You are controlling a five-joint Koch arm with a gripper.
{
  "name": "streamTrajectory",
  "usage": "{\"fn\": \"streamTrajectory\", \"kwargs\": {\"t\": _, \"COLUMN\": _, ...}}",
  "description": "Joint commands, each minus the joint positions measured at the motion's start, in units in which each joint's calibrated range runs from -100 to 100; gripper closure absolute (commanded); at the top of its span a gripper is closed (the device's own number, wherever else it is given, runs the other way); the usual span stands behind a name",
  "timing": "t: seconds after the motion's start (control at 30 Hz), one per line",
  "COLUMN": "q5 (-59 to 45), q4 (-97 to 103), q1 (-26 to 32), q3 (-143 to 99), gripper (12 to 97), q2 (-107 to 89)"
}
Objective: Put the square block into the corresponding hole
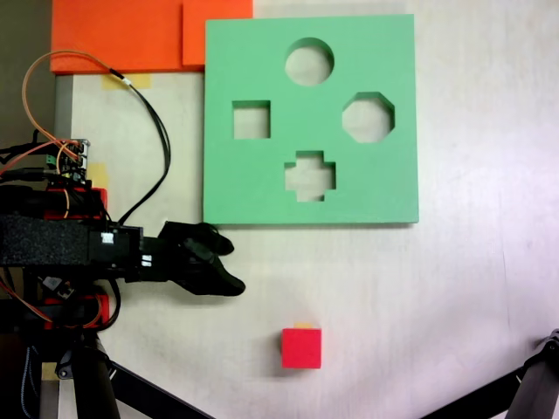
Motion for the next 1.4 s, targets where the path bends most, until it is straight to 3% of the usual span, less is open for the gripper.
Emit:
{"fn": "streamTrajectory", "kwargs": {"t": 0.0, "q5": 3.3, "q4": -0.7, "q1": -1.7, "q3": -1.9, "gripper": 59.9, "q2": -0.4}}
{"fn": "streamTrajectory", "kwargs": {"t": 0.2, "q5": 8.3, "q4": -23.6, "q1": -7.1, "q3": -1.9, "gripper": 62.0, "q2": -0.4}}
{"fn": "streamTrajectory", "kwargs": {"t": 0.33, "q5": 9.8, "q4": -51.3, "q1": -9.5, "q3": 13.3, "gripper": 63.7, "q2": -0.4}}
{"fn": "streamTrajectory", "kwargs": {"t": 0.57, "q5": 12.2, "q4": -79.0, "q1": -10.5, "q3": 39.2, "gripper": 64.1, "q2": -0.4}}
{"fn": "streamTrajectory", "kwargs": {"t": 0.67, "q5": 12.2, "q4": -85.5, "q1": -10.8, "q3": 52.5, "gripper": 56.7, "q2": 1.5}}
{"fn": "streamTrajectory", "kwargs": {"t": 0.87, "q5": 12.2, "q4": -90.8, "q1": -10.7, "q3": 74.4, "gripper": 46.0, "q2": 23.8}}
{"fn": "streamTrajectory", "kwargs": {"t": 1.07, "q5": 12.2, "q4": -91.0, "q1": -9.7, "q3": 89.7, "gripper": 22.5, "q2": 45.0}}
{"fn": "streamTrajectory", "kwargs": {"t": 1.37, "q5": 12.2, "q4": -90.9, "q1": -8.3, "q3": 106.5, "gripper": 19.2, "q2": 74.2}}
